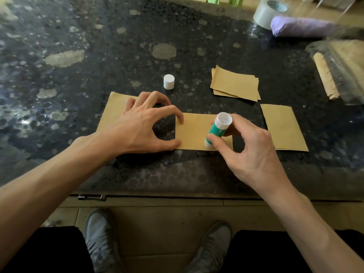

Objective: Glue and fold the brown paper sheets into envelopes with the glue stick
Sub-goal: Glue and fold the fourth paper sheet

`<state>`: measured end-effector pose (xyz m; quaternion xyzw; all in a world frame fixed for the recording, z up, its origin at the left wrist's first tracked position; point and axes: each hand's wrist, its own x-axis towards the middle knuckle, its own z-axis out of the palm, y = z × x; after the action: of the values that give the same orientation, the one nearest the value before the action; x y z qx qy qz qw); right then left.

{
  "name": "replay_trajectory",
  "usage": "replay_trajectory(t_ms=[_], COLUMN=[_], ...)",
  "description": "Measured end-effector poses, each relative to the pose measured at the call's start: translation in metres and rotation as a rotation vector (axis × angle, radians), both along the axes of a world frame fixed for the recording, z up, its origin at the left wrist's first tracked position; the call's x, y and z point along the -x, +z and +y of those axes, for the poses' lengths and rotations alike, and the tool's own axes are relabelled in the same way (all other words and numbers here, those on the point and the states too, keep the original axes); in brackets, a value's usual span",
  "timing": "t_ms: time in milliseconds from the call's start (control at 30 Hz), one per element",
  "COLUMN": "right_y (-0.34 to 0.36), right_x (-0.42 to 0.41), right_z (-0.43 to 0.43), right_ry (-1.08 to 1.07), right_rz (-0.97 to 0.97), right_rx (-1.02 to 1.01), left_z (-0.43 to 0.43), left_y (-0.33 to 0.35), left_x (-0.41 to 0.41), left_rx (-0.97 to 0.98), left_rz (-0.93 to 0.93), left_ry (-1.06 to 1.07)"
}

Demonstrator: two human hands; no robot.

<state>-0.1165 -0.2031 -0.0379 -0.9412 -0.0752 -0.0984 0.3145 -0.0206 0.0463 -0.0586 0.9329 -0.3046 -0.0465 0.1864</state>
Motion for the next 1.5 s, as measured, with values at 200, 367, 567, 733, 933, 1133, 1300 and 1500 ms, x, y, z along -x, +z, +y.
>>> replay_trajectory(t_ms=[200,367,567,733,933,1133,1300,1500], right_y=[0.0,0.001,0.003,0.002,0.003,0.002,0.004,0.005], right_x=[0.002,0.002,0.004,0.006,0.008,0.009,0.01,0.012], right_z=[-0.003,-0.008,-0.013,-0.018,-0.023,-0.028,-0.031,-0.034], right_ry=[-0.026,-0.017,-0.022,-0.034,-0.043,-0.058,-0.068,-0.067], right_rz=[-0.024,-0.006,0.001,-0.01,-0.017,-0.008,-0.012,-0.025], right_rx=[0.006,0.015,0.007,0.004,0.014,0.043,0.065,0.085], left_z=[0.001,0.002,0.001,0.001,0.001,0.001,0.001,0.001], left_y=[0.0,0.001,0.0,0.001,0.001,0.001,0.002,0.001], left_x=[0.0,-0.001,-0.001,-0.002,-0.001,-0.001,0.0,0.0], left_rx=[0.003,0.006,0.003,0.005,0.006,0.004,0.006,0.0], left_rz=[0.008,0.026,0.031,0.038,0.045,0.042,0.045,0.031], left_ry=[-0.007,-0.014,-0.016,-0.018,-0.011,-0.011,-0.014,-0.009])
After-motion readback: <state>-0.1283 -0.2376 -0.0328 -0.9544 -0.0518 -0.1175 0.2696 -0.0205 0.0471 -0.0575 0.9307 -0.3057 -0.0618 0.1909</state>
